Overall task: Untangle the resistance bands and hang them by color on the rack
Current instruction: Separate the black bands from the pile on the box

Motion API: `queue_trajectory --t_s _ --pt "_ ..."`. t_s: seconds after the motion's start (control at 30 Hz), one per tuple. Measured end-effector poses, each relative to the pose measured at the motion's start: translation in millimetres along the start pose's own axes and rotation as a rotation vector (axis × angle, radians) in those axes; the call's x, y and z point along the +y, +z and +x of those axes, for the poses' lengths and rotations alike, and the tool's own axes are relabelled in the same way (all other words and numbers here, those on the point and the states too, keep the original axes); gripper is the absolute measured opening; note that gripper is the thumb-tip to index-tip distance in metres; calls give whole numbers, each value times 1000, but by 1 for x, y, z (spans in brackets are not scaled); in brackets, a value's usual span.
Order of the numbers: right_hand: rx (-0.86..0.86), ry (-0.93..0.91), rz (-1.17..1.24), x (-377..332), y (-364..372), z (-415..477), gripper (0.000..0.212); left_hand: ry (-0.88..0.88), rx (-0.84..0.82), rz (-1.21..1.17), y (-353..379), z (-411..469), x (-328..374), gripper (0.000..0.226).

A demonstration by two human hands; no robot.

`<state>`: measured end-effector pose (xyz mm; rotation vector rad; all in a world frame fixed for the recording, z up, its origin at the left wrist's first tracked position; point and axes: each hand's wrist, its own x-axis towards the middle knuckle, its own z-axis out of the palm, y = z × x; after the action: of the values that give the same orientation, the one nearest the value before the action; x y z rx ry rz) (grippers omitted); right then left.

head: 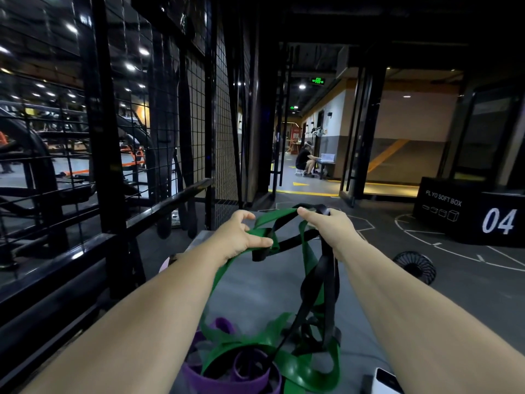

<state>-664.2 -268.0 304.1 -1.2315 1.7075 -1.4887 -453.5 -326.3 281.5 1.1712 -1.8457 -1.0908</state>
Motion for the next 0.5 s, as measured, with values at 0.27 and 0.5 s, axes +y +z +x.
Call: queue_trajectory --t_s 0.27,0.5 --pt "59 -3 -82 6 -3 7 58 -14 78 330 -1 1 2 85" --pt "64 -2 -120 7 -8 8 65 -67 157 391 -5 -1 -3 41"
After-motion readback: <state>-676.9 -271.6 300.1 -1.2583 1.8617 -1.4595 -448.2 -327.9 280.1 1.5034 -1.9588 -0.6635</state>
